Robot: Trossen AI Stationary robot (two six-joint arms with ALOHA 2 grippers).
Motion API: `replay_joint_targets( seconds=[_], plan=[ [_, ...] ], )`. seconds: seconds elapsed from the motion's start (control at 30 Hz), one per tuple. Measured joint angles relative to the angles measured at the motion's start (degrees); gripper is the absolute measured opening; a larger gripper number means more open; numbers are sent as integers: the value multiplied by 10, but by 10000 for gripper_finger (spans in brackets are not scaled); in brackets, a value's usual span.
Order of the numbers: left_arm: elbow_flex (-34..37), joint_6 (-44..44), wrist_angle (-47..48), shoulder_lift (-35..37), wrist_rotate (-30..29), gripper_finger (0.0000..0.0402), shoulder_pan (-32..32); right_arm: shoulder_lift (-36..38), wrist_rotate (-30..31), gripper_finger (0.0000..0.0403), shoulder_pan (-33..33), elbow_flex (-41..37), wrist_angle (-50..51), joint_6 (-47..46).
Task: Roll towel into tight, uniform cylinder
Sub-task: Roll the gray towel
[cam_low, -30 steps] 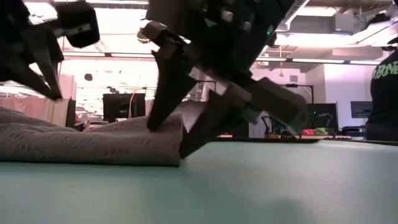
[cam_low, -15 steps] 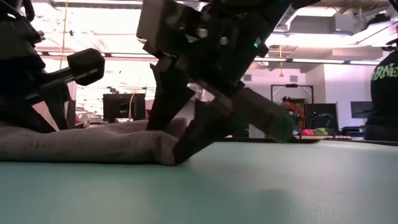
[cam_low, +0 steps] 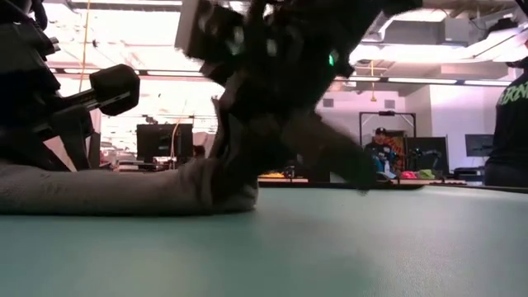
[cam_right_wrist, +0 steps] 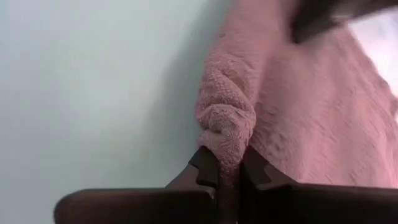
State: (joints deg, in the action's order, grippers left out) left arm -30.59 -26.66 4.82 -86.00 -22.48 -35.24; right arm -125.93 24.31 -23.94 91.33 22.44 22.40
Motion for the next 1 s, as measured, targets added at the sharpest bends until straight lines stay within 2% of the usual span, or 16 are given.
replay_joint_targets(
  seconds=[0.13, 0.3, 0.43, 0.67, 1.0],
  plan=[
    [0, 6, -5, 0, 15, 0, 0, 38, -20, 32, 10, 0, 19, -108],
    [0, 10, -10, 0, 42, 0, 0, 68, -76, 32, 41, 1, 35, -242],
    [0, 4, -20, -1, 42, 0, 0, 73, -144, 32, 85, 2, 62, -313],
    [1, 7, -25, 9, 53, 0, 0, 65, -202, 32, 138, 2, 66, -364],
    [1, 29, -30, 10, 69, 0, 0, 65, -261, 32, 191, 2, 19, -359]
  ],
)
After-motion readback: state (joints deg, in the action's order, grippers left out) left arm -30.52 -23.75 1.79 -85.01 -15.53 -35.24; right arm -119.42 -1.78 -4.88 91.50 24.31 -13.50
